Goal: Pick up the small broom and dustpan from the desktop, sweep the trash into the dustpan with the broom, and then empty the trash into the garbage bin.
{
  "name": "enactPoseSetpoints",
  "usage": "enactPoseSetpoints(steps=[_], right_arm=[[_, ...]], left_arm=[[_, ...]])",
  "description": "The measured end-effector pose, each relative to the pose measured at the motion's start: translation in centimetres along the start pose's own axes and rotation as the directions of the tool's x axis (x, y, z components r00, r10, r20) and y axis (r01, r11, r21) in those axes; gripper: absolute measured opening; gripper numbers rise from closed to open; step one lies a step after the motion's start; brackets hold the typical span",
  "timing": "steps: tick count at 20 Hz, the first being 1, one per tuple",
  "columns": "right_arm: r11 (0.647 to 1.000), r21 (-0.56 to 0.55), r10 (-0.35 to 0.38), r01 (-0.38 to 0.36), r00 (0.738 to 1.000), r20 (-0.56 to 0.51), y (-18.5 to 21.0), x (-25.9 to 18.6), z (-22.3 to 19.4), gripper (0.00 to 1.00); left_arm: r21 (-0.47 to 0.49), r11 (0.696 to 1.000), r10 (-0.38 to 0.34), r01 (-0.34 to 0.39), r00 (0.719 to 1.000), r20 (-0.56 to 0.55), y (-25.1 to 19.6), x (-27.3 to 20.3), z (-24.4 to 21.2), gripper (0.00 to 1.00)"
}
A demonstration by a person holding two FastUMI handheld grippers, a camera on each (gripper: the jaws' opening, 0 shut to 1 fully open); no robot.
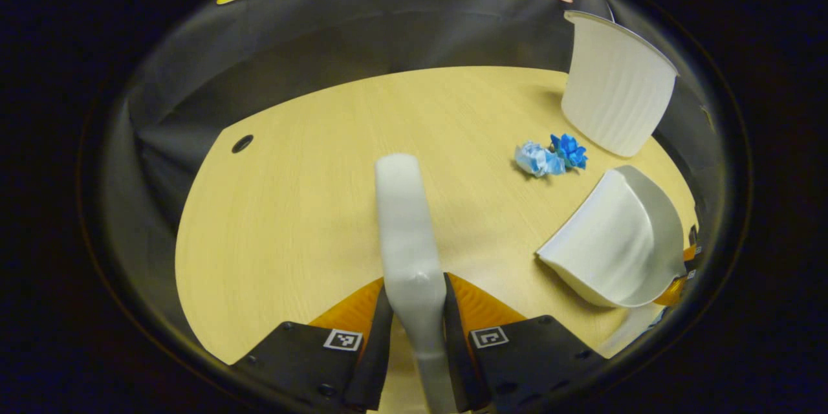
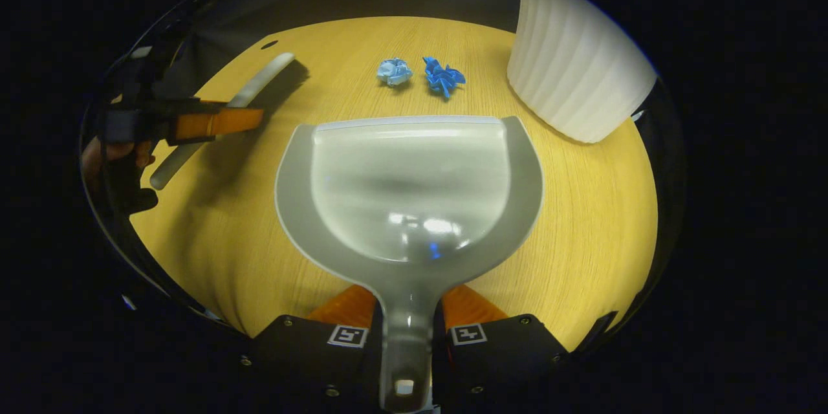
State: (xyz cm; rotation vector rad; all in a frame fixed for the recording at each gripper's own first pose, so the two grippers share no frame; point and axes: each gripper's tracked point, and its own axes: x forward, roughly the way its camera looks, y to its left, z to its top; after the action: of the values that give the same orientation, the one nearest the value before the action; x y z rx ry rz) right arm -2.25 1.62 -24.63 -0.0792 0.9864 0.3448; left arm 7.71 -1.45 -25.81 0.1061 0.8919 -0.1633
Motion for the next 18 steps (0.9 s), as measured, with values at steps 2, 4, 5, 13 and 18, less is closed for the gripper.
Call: enactPoseSetpoints(steps=[2,4,5,13,18], right_arm=[[0.999,-0.020,0.028,-0.028,1.000,-0.007,-0.8,-0.2,0.4,0.32],[0.998,-0.040,0.054,-0.055,0.998,-0.024,-1.9,-0.1,0.8,0.32],[0.996,-0.053,0.067,-0.069,0.997,-0.030,-2.4,0.1,1.0,0.32],[0.976,-0.184,0.102,-0.115,0.992,-0.078,-6.3,1.1,3.2,0.32],[0.971,-0.202,0.116,-0.128,0.991,-0.072,-6.8,1.4,3.6,0.32]], left_arm=[[0.018,1.000,-0.012,0.012,1.000,0.016,-0.9,1.4,1.6,0.46],[0.041,0.999,-0.029,0.028,0.999,0.034,-1.7,2.6,3.5,0.46],[0.054,0.998,-0.037,0.035,0.998,0.045,-2.2,3.2,4.3,0.46],[0.263,0.953,-0.165,0.153,0.986,0.024,-7.4,7.6,9.4,0.49],[0.400,0.865,-0.313,0.304,0.949,-0.045,-12.0,6.8,10.7,0.46]])
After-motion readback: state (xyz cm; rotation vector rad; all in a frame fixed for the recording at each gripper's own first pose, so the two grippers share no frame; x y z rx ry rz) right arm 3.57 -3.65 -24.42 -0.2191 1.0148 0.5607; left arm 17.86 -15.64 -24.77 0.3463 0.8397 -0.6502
